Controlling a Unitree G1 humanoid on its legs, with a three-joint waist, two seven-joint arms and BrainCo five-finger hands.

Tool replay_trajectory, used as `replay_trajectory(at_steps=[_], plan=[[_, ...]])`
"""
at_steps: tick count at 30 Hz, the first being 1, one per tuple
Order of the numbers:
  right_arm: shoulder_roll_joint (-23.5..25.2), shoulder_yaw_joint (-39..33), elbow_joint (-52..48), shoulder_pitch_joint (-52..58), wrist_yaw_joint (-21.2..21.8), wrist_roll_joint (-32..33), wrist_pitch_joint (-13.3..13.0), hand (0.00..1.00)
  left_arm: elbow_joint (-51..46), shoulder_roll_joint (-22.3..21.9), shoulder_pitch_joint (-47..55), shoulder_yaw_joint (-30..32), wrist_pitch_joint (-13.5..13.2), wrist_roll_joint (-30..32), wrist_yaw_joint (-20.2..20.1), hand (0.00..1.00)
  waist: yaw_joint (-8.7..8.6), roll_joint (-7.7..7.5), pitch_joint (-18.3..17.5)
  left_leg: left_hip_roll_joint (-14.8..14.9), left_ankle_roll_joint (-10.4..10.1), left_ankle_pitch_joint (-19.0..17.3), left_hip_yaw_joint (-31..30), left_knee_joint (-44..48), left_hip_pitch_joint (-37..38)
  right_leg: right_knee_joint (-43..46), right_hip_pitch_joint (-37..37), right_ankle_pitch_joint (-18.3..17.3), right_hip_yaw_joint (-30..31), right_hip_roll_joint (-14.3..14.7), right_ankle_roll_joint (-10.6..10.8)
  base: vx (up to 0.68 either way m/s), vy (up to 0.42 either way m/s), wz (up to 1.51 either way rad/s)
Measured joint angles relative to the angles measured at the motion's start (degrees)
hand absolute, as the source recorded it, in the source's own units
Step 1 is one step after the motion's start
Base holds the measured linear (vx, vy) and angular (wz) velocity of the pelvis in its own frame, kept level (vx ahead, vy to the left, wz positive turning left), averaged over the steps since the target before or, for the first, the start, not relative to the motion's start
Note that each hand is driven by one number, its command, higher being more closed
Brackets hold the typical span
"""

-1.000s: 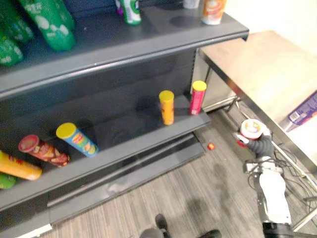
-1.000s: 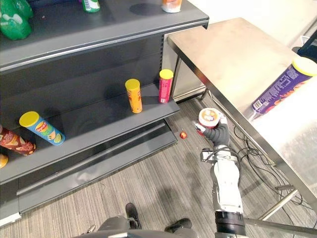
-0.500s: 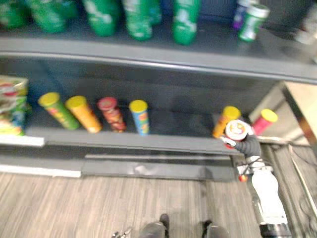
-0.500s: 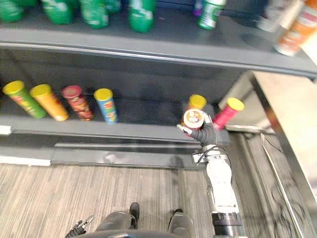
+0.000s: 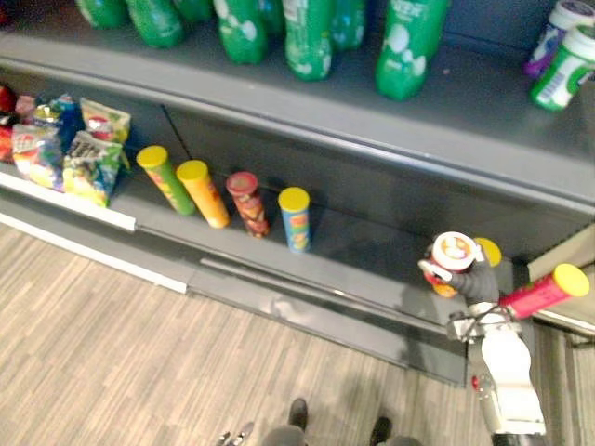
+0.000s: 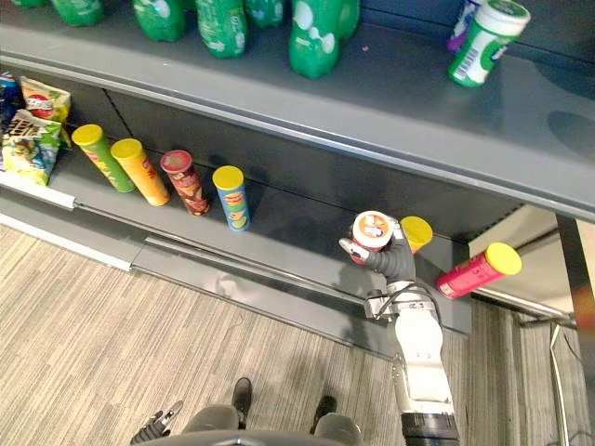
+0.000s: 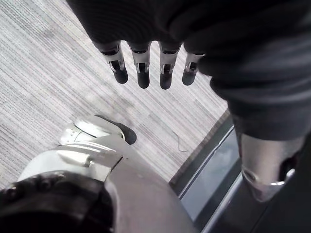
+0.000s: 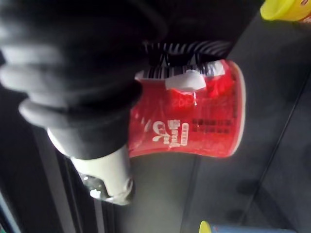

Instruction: Put the gum and the chips on the shelf.

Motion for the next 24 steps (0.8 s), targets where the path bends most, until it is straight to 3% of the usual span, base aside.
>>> replay_trajectory(at_steps=[10, 24], plan=[[0.2, 0.0, 0.6, 1.8, -1.7, -2.6, 0.1, 1.0, 0.3, 0.0, 0.3, 0.1, 0.1, 2.5, 1.6, 0.0, -0.6, -0.46, -2.6, 0.6, 0.7, 2.2, 8.6, -6.1, 3.6, -1.7, -2.0, 0.3, 5.8, 0.6, 0.4, -0.07, 0.004, -0.37], [-0.2, -2.0, -0.6, 1.2, -1.1, 0.7, 0.8, 1.0, 2.0, 0.1, 0.0, 2.2, 0.8, 4.3, 1.9, 0.0, -0.4, -0.96, -3.7, 1.2, 0.8, 2.2, 12.1, -6.1, 5.0, -3.1, -1.7, 2.1, 9.0, 1.4, 0.2, -0.01, 0.001, -0.12]])
